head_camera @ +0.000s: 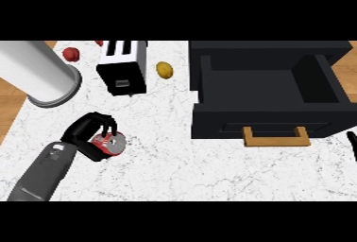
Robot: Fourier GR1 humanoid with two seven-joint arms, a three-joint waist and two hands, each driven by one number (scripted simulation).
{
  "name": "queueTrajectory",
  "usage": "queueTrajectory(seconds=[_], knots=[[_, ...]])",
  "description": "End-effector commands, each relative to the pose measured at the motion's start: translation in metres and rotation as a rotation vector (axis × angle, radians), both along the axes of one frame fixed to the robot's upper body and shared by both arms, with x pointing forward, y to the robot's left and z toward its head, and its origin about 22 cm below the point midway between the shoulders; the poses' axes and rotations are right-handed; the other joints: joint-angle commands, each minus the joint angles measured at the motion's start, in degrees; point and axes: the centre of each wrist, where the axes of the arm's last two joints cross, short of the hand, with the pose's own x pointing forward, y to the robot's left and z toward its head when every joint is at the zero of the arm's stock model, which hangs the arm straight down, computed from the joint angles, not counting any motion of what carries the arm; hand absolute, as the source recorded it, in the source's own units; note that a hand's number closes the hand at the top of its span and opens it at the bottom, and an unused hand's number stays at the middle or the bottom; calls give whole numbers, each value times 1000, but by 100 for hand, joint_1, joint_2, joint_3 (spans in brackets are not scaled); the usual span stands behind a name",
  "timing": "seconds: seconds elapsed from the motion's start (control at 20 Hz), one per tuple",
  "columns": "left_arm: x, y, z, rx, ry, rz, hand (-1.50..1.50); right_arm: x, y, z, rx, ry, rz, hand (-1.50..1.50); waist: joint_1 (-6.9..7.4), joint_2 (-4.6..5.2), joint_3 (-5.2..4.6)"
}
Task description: Pick up the can, place it into the drawer and close the drawer
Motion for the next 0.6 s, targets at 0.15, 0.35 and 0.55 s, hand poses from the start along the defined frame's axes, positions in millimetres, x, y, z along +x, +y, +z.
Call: queueTrajectory(seconds=[0.15, 0.35, 0.55], knots=[[-10, -2, -16, -159, -27, 690, 150, -10, -1, 2, 2, 3, -30, -150, 133, -44, 5], [-4, -27, -7, -179, -99, 688, 150, -14, -7, 0, -14, 2, -37, -150, 137, -51, 10], [13, -60, 33, -179, -111, 646, 150, -15, -4, 2, 8, -10, -51, -150, 150, -57, 11]])
